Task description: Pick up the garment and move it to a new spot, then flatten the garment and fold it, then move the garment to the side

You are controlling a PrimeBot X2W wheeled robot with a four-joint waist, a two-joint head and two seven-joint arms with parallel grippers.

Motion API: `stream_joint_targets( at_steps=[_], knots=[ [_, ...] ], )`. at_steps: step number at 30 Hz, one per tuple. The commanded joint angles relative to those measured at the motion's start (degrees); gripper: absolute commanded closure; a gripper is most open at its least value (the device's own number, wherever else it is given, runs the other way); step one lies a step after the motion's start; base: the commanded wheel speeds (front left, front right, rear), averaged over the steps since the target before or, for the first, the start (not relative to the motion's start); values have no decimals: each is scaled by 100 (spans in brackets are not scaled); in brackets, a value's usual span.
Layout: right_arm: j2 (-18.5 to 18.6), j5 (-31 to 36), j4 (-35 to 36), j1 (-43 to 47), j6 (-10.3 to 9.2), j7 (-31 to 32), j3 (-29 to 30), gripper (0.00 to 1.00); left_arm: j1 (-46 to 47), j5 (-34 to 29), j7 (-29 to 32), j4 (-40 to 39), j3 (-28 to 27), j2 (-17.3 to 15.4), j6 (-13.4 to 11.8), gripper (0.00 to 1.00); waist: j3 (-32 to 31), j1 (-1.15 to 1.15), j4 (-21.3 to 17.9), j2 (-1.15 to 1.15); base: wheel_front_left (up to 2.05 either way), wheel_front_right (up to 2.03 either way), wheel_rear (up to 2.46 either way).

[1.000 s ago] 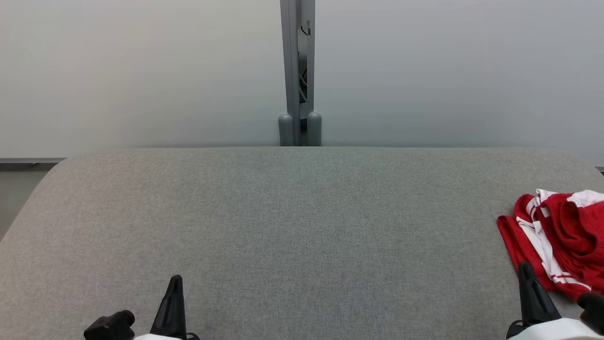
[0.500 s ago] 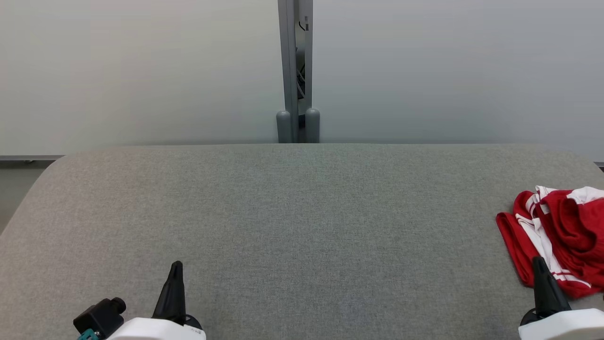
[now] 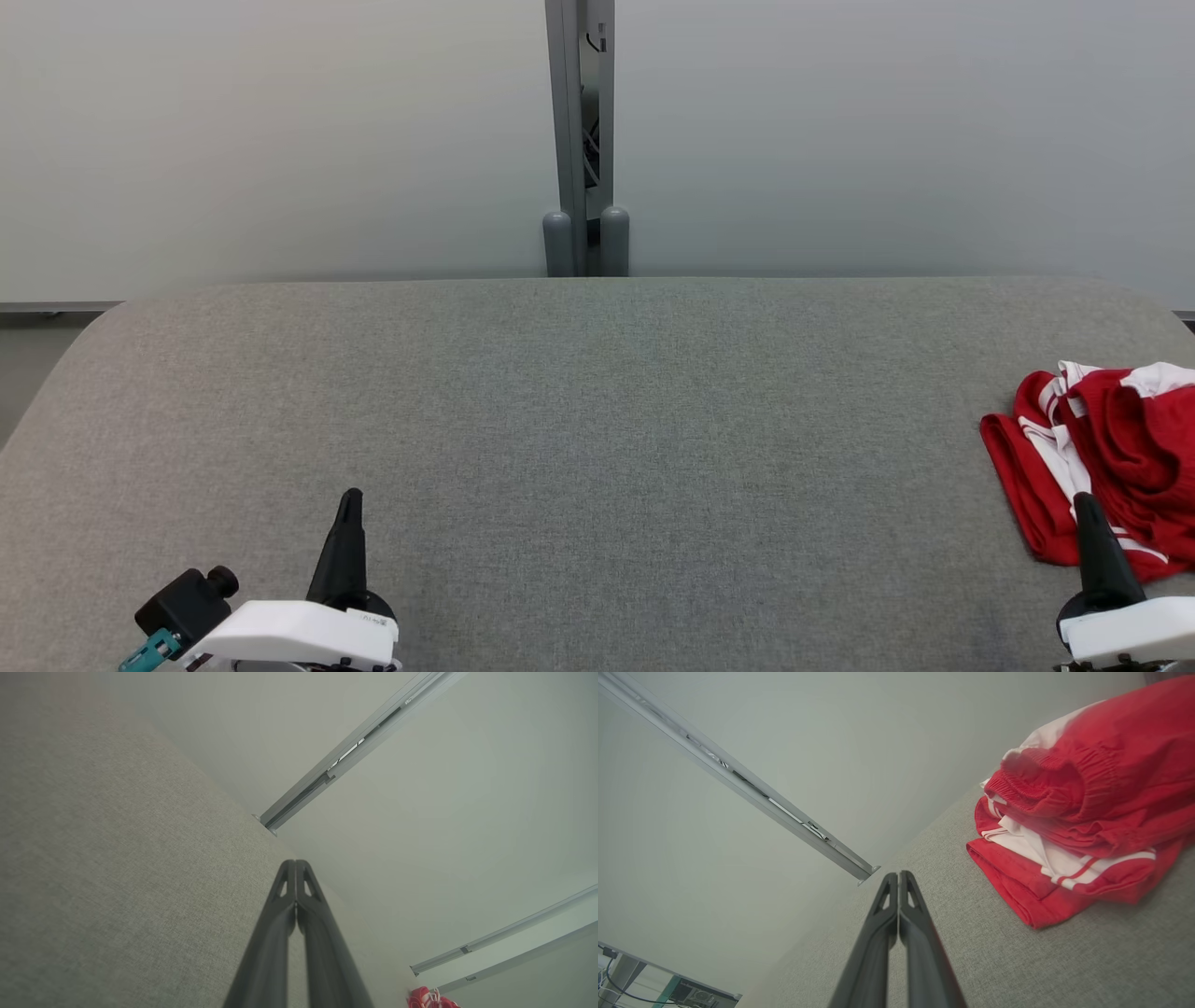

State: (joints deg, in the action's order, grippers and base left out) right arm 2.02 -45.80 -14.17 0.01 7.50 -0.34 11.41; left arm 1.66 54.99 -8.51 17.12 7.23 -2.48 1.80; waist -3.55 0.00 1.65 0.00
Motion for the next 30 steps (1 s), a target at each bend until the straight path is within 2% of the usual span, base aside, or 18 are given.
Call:
stream_joint_targets(
  at_steps=[1,30],
  knots=[
    [63,-226,76,-152,0,80,68,100,211,208,28,-46,-5,-29,57,100,8,0,-4,0,0,0,0],
    [84,-2096,89,-337,0,721,454,100,632,1853,298,95,22,-40,289,100,134,0,-61,0,0,0,0]
  ],
)
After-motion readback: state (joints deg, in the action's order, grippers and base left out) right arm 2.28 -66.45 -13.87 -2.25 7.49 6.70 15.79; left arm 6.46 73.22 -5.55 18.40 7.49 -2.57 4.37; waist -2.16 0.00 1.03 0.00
